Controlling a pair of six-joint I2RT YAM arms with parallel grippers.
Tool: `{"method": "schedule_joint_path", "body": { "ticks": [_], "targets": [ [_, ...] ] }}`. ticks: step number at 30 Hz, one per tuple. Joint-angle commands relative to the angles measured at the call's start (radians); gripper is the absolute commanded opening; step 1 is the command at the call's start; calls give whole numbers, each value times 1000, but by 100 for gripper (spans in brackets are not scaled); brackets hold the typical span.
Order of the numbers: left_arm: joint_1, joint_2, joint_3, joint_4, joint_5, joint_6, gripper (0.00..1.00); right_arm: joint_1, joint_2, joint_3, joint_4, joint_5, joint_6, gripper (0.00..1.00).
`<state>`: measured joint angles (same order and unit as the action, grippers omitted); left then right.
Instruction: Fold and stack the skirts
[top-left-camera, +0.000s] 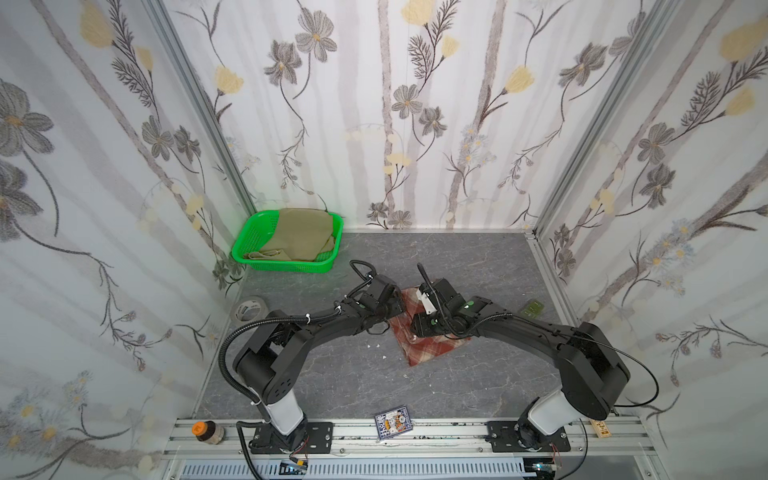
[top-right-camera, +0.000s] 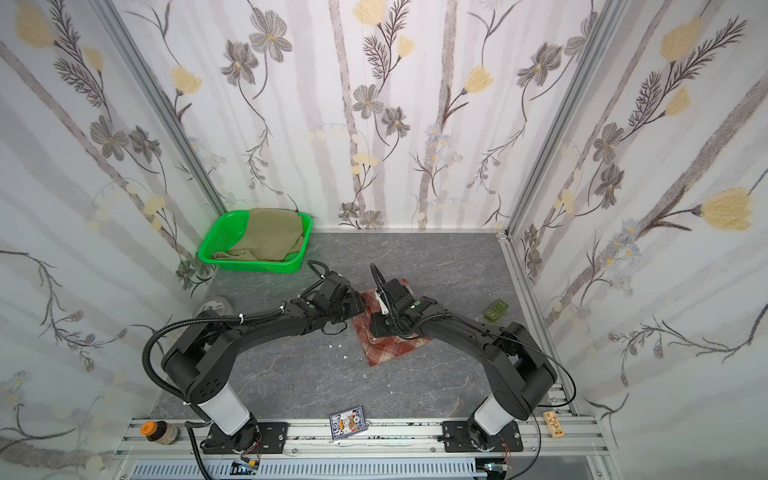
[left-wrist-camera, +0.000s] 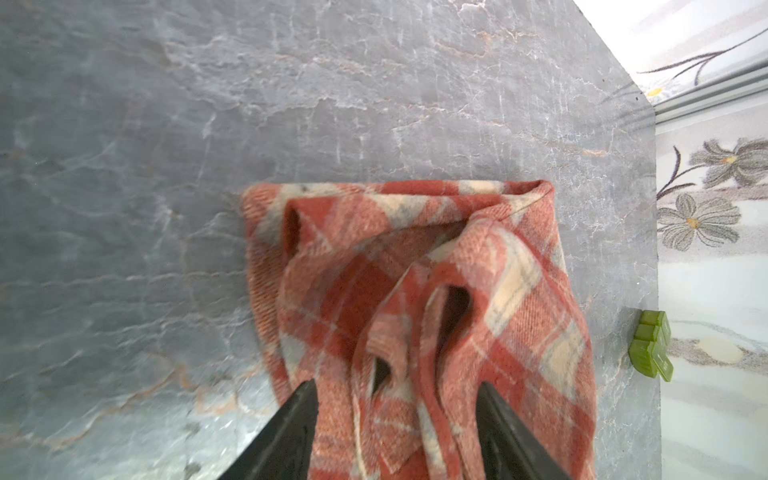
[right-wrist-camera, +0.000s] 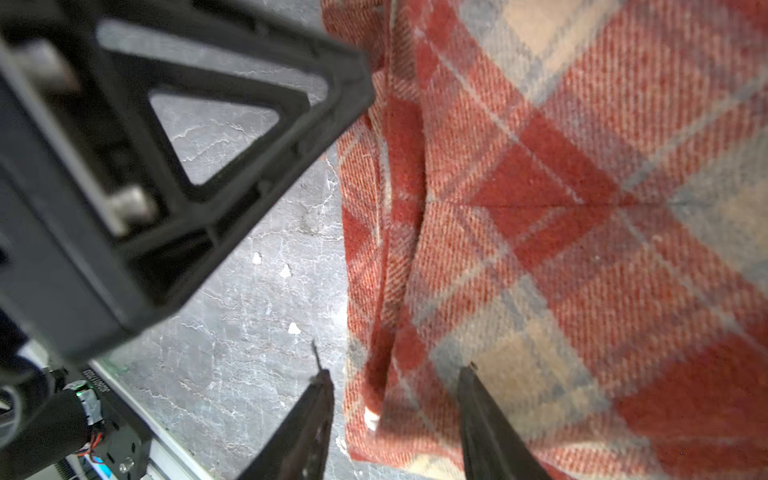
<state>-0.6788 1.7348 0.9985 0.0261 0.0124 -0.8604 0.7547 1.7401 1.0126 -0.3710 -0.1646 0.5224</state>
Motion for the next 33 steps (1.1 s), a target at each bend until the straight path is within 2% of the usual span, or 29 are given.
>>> {"method": "schedule_joint_path", "body": {
  "ticks": [1,9,12,16,20,25,33],
  "targets": [
    [5,55,57,0,3,51,64,13,7,3,2,62,-1,50],
    [5,126,114,-2,13,84,63,44,45,6,-2,92,1,49],
    [5,138,110,-2,13,90,57,59,70,13,-10,112,-1,48],
    [6,134,85,-1,3,90,35,96,88,23,-22,115,1,37],
    [13,104,56,-2,-15,93,20,108,85,24,-27,114,13,21],
    [35,75,27,-2,-25,90,15,110,76,27,-35,110,22,2],
    [55,22,-10,0,-25,95,12,110,31,33,-44,92,28,0]
  ]
}}
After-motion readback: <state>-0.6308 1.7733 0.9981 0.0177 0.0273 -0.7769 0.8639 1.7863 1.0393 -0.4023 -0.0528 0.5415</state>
